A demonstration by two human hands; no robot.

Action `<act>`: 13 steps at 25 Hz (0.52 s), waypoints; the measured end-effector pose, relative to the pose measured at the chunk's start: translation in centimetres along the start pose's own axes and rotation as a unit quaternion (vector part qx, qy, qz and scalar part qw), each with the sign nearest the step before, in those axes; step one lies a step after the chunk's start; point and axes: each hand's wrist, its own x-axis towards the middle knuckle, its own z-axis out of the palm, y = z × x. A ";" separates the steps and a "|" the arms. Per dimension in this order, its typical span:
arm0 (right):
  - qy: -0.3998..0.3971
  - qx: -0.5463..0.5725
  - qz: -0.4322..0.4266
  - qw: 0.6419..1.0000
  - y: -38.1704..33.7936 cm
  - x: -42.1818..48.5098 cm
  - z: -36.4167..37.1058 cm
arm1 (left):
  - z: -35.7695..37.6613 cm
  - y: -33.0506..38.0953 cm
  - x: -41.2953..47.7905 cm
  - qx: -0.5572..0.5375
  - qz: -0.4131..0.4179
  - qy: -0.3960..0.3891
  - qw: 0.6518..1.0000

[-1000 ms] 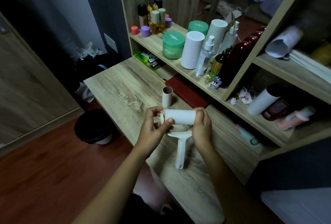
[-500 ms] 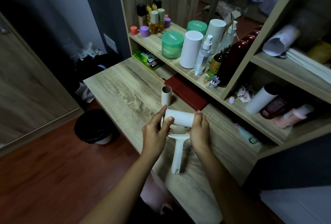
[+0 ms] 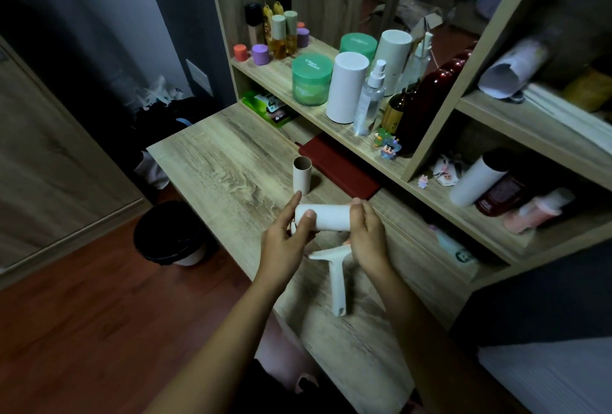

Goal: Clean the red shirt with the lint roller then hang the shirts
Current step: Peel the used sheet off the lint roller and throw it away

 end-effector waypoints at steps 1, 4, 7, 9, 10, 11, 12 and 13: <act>-0.018 0.004 0.012 1.000 0.1 0.2 -0.1 | 0.2 -0.1 0.2 -0.045 -0.023 0.009 0.999; -0.057 0.027 0.015 0.998 0.7 0.3 -0.3 | 0.5 -0.7 0.2 -0.123 -0.072 0.048 0.989; -0.069 0.014 -0.016 0.997 1.7 0.1 0.0 | 0.8 -1.1 -0.1 -0.179 -0.101 0.069 0.976; -0.060 0.015 -0.027 0.998 2.1 0.0 0.1 | 0.9 -1.4 0.0 -0.205 -0.122 0.070 0.969; -0.056 0.019 -0.026 0.998 2.2 0.0 0.0 | 1.0 -1.4 0.0 -0.207 -0.129 0.069 0.967; -0.055 0.022 -0.022 0.998 2.3 0.2 0.0 | 1.0 -1.4 0.1 -0.209 -0.134 0.067 0.966; -0.056 0.023 -0.018 0.998 2.3 0.3 0.0 | 1.0 -1.4 0.1 -0.212 -0.140 0.068 0.965; -0.056 0.024 -0.015 0.998 2.4 0.5 -0.1 | 1.0 -1.4 0.2 -0.216 -0.148 0.070 0.963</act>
